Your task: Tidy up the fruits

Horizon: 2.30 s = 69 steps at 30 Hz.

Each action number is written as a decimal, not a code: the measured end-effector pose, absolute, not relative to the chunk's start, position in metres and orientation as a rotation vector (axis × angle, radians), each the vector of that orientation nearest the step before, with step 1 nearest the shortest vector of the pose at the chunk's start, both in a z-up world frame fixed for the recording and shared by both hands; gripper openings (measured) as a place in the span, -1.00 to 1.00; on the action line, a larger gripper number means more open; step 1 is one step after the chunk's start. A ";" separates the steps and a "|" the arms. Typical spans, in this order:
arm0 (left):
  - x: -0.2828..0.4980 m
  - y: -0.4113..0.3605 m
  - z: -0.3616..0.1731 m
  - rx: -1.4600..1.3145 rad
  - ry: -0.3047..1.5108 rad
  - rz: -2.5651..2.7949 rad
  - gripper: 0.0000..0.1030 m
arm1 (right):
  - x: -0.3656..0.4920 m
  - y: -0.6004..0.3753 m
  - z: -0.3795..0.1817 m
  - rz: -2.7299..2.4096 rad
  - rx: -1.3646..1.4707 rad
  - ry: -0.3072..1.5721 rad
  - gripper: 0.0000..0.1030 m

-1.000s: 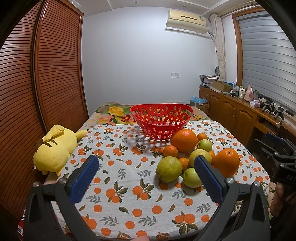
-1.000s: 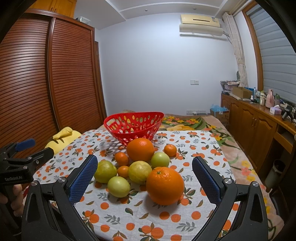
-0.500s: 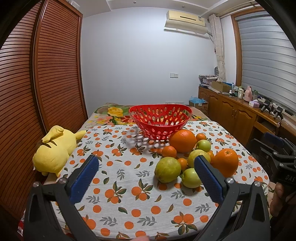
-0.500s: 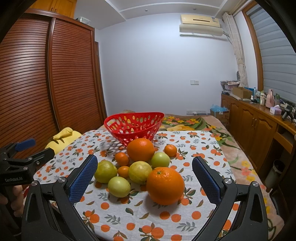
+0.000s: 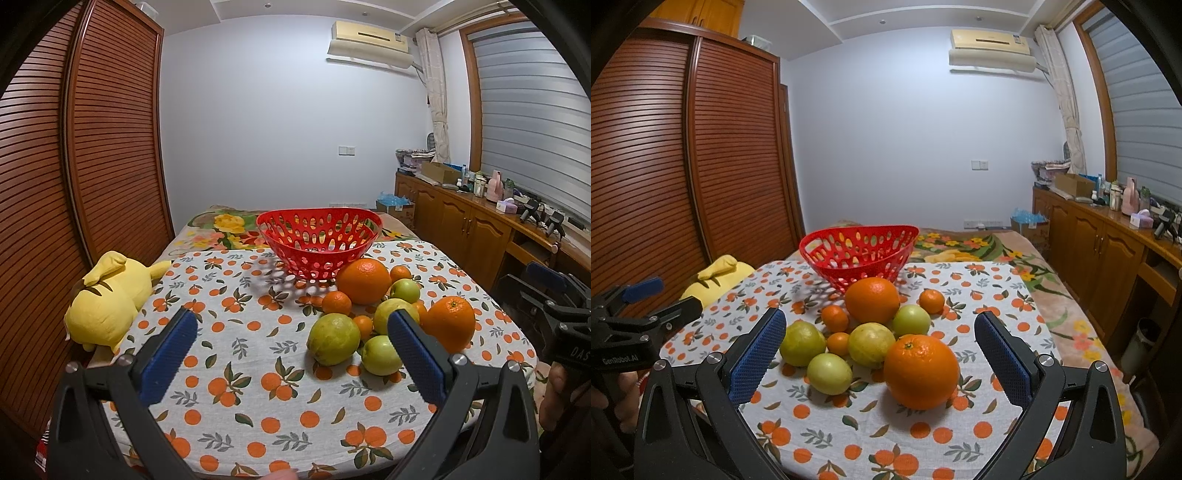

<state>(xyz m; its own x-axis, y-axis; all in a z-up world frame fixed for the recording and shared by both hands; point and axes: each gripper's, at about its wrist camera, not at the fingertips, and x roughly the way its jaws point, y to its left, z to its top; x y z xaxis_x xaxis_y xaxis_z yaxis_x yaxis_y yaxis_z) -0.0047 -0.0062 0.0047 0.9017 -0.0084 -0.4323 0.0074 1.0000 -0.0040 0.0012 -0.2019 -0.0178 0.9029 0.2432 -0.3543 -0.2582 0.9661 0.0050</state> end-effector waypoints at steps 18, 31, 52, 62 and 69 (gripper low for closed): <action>0.001 -0.007 -0.002 -0.008 0.470 -0.020 1.00 | 0.006 -0.203 -0.020 0.255 -0.044 0.380 1.00; 0.032 -0.010 -0.025 0.007 0.562 -0.091 1.00 | 0.020 -0.219 -0.037 0.243 -0.037 0.427 0.98; 0.085 -0.009 -0.073 -0.016 0.706 -0.181 1.00 | 0.078 -0.234 -0.083 0.300 -0.073 0.601 0.88; 0.118 -0.008 -0.094 -0.043 0.778 -0.253 0.87 | 0.095 -0.227 -0.102 0.319 -0.090 0.670 0.88; 0.131 -0.013 -0.097 -0.079 0.790 -0.325 0.52 | 0.103 -0.225 -0.108 0.339 -0.089 0.688 0.80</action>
<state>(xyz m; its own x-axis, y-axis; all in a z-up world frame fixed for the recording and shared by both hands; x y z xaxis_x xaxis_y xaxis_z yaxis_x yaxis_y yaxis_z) 0.1308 -0.0128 -0.0967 0.6572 -0.3157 -0.6844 0.2568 0.9475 -0.1905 0.1027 -0.2247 -0.1080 0.7199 0.2775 -0.6362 -0.3356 0.9415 0.0308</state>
